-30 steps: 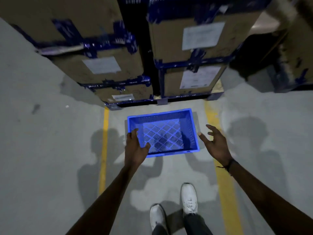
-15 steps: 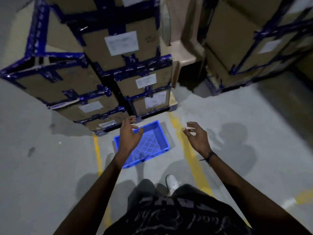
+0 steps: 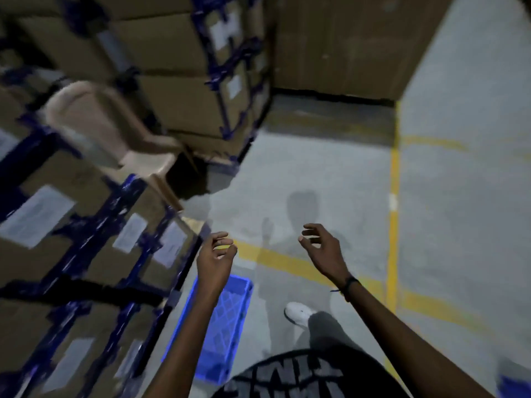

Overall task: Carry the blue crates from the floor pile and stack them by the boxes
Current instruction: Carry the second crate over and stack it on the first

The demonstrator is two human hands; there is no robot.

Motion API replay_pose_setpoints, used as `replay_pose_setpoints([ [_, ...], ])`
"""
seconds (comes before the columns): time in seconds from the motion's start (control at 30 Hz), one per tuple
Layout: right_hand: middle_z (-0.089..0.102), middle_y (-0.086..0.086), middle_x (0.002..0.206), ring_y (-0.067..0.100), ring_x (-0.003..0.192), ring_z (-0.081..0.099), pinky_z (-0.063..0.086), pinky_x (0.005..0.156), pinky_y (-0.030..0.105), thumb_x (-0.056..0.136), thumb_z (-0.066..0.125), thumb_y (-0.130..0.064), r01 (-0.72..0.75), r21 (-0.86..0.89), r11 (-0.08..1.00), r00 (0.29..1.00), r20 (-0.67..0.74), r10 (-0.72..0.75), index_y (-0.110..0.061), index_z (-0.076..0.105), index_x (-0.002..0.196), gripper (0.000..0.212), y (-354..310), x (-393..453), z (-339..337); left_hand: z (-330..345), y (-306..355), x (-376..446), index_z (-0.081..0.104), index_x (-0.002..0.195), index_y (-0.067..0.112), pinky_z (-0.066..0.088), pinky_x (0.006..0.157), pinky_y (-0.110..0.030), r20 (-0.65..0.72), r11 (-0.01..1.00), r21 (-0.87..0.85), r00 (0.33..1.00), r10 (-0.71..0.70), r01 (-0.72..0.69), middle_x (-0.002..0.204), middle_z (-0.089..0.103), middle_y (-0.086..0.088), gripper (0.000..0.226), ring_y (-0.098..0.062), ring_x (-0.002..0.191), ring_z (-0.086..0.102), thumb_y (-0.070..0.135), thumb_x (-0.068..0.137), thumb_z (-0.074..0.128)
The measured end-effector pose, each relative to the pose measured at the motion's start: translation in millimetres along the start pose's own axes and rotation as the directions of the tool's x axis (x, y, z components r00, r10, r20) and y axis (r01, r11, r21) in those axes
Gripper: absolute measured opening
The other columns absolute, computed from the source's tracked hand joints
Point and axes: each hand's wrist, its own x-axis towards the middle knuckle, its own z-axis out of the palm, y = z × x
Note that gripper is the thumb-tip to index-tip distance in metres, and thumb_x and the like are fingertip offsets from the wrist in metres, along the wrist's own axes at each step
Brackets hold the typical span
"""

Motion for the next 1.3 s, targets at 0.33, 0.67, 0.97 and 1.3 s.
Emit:
replay_pose_setpoints([
  [0.33, 0.072, -0.006, 0.099, 0.009, 0.086, 0.069, 0.051, 0.073, 0.013, 0.092, 0.071, -0.019, -0.193, 0.165, 0.967, 0.801, -0.543, 0.253, -0.023, 0.064, 0.115, 0.024, 56, -227, -115, 124, 22, -114, 0.070, 0.103, 0.015, 0.053, 0.061, -0.033, 0.570, 0.985, -0.002, 0.809, 0.142, -0.172, 0.082, 0.074, -0.007, 0.025, -0.022, 0.077, 0.069, 0.024, 0.080, 0.064],
  [0.67, 0.074, -0.007, 0.079, 0.011, 0.077, 0.070, 0.059, 0.073, 0.035, 0.089, 0.073, -0.017, -0.229, 0.344, 0.911, 0.248, -0.884, 0.396, -0.026, 0.074, 0.089, 0.009, 113, -478, -201, 252, 18, -323, 0.071, 0.095, 0.005, 0.052, 0.056, -0.024, 0.901, 0.960, -0.044, 0.404, 0.158, -0.276, 0.082, 0.071, -0.010, 0.008, -0.010, 0.064, 0.065, 0.012, 0.096, 0.068],
  [0.97, 0.070, 0.008, 0.071, 0.013, 0.065, 0.064, 0.052, 0.064, 0.031, 0.084, 0.080, -0.014, -0.154, 0.469, 0.870, -0.075, -0.883, 0.463, -0.010, 0.067, 0.077, 0.016, 155, -716, -246, 321, -22, -566, 0.067, 0.083, 0.009, 0.053, 0.062, -0.037, 0.991, 0.927, -0.055, 0.096, 0.097, -0.371, 0.065, 0.064, -0.004, 0.019, -0.012, 0.059, 0.060, 0.024, 0.092, 0.074],
  [1.3, 0.076, -0.006, 0.083, 0.016, 0.081, 0.072, 0.058, 0.074, 0.033, 0.089, 0.075, -0.016, -0.060, 0.507, 0.860, -0.173, -0.854, 0.491, -0.017, 0.075, 0.088, 0.001, 204, -830, -327, 383, -30, -726, 0.071, 0.092, 0.014, 0.051, 0.058, -0.025, 0.996, 0.917, -0.091, -0.024, 0.088, -0.389, 0.078, 0.072, 0.004, 0.007, -0.011, 0.070, 0.066, 0.021, 0.094, 0.072],
])
